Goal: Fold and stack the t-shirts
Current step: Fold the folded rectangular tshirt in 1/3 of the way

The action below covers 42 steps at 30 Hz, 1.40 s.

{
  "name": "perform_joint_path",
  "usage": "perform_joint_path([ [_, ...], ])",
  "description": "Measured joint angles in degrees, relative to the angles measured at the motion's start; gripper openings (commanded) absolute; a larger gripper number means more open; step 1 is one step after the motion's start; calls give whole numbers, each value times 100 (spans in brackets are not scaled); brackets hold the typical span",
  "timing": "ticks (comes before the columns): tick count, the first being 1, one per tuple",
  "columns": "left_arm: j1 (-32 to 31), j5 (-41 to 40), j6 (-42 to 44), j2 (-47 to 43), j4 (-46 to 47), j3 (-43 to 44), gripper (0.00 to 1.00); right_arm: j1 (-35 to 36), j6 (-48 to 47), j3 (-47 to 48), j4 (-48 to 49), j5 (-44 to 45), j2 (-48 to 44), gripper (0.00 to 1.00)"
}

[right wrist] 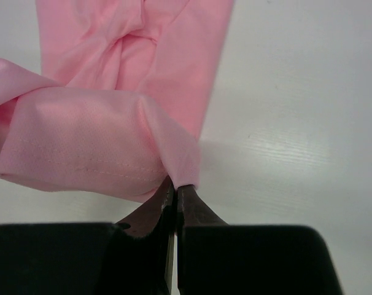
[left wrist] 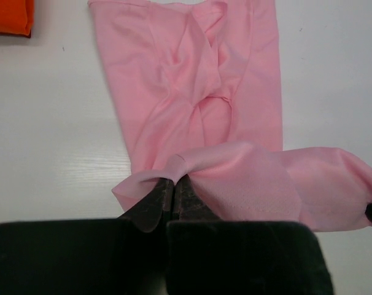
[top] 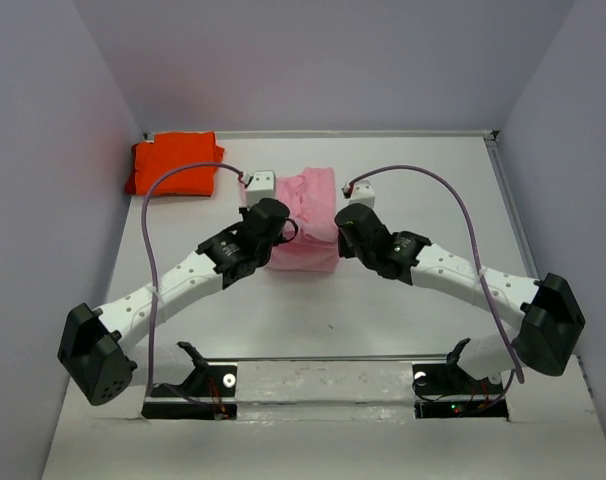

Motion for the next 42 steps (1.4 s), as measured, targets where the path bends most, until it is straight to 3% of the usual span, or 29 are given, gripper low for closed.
perform_joint_path([
  [11, 765, 481, 892, 1003, 745, 330, 0, -518, -713, 942, 442, -216, 1126, 0],
  [23, 1504, 745, 1082, 1633, 1029, 538, 0, -671, -1016, 1733, 824, -544, 2555, 0],
  [36, 1729, 931, 1401, 3311, 1493, 1598, 0, -1049, -1180, 2116, 990, -553, 3171, 0],
  [37, 1753, 935, 1427, 3471, 1545, 1674, 0, -1097, -1182, 2140, 990, -562, 3246, 6],
  [39, 1792, 938, 1471, 3720, 1620, 1766, 1, -1145, -1182, 2186, 992, -577, 3381, 43],
  [40, 1803, 942, 1484, 3794, 1646, 1784, 7, -1167, -1191, 2227, 994, -595, 3458, 61],
  [42, 1845, 938, 1521, 3936, 1683, 1794, 35, -1191, -1248, 2291, 1001, -612, 3606, 88],
])
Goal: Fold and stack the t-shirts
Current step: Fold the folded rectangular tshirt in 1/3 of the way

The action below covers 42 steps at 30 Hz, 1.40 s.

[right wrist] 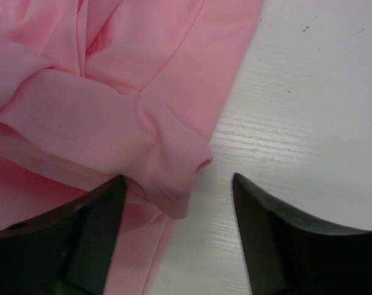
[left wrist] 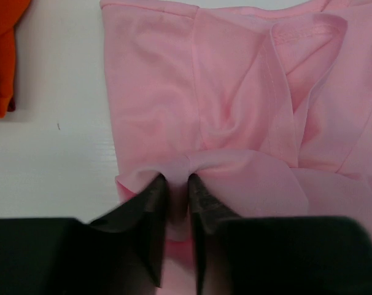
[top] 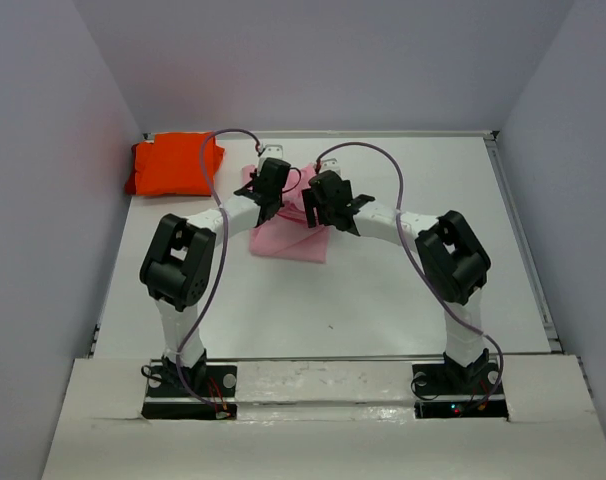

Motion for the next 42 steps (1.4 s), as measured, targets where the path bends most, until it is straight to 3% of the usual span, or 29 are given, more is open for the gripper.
perform_joint_path([
  [2, 48, -11, -2, 61, -2, 13, 61, -37, -28, 15, -31, -4, 116, 93],
  [6, 129, -216, 50, 55, 50, 70, 71, -52, -105, 15, -26, -4, 127, 95],
  [13, 160, -343, 55, -428, -50, 133, 72, -68, -212, -140, -35, -114, -184, 95],
  [24, 160, 223, -98, -2638, -516, -50, 72, -35, -299, 175, -111, -1099, -428, 95],
  [29, 160, 293, 223, -2756, -695, 120, 72, -24, -264, 678, -72, -2085, -2, 94],
  [35, 166, 380, 352, -3193, -433, -765, 72, -24, -138, 1110, -79, -2896, 533, 93],
  [42, 413, 634, 343, -3213, -184, -975, 72, -24, -103, 1121, -85, -3554, 581, 93],
])
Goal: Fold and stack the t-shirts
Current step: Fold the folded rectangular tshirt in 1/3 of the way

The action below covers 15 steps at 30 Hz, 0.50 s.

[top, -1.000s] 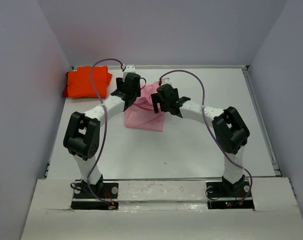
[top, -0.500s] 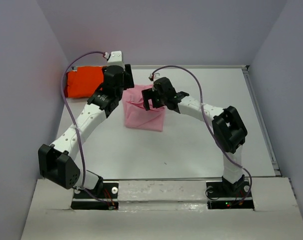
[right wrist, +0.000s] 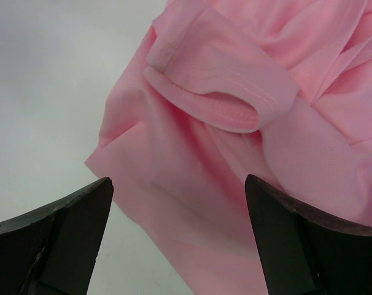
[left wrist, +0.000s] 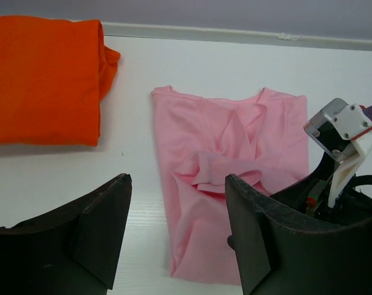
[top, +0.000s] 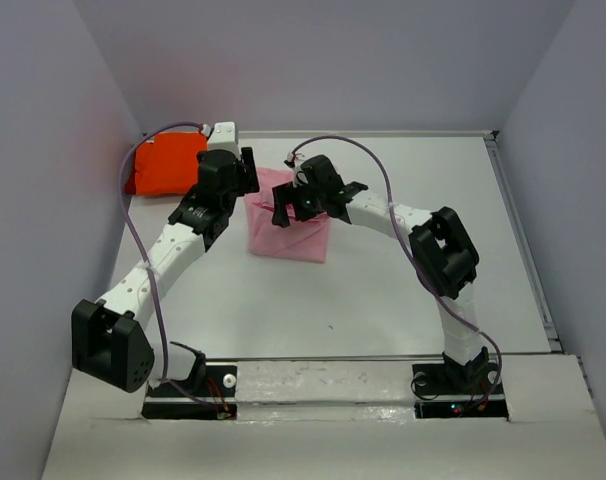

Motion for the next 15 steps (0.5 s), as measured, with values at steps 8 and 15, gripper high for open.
perform_joint_path([
  [8, 229, 203, -83, 0, 94, -20, 72, 0, 0, -76, 11, -614, -76, 93],
  [15, 229, 225, -87, 0, 96, -22, 72, 0, 50, -76, 28, -876, -68, 93],
])
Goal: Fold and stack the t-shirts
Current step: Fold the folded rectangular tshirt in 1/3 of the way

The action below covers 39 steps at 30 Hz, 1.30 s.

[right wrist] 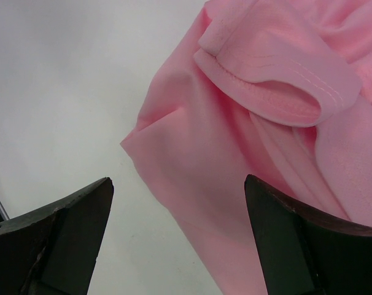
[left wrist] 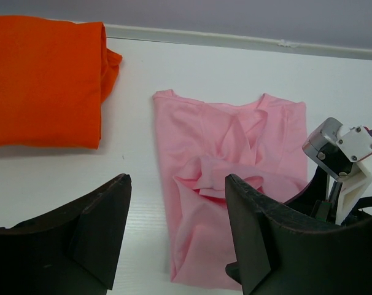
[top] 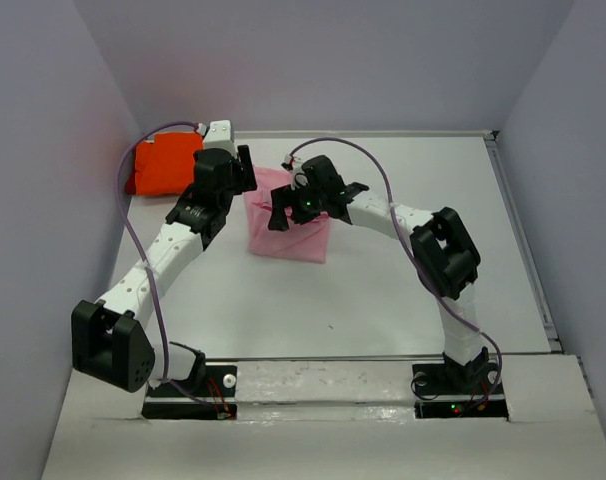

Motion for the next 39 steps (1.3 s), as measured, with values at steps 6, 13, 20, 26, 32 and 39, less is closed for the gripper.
perform_joint_path([
  [6, 11, -2, 0, 0, -2, -2, 72, 0, 15, 0, 59, -70, 155, 93],
  [13, 11, -2, 2, 0, 0, -2, 72, 0, 9, 2, 74, -24, 621, 93],
  [20, 11, 15, 2, 0, 0, -4, 72, 0, -22, 118, 101, 50, 678, 93],
  [26, 11, 35, 2, -26, 9, -22, 72, -13, -79, 376, 39, 162, 739, 93],
  [32, 11, 46, 2, -33, 37, -79, 72, -70, -149, 614, 2, 258, 787, 93],
  [39, 11, 68, 2, -66, 42, -81, 72, -208, -254, 820, -28, 452, 931, 93],
])
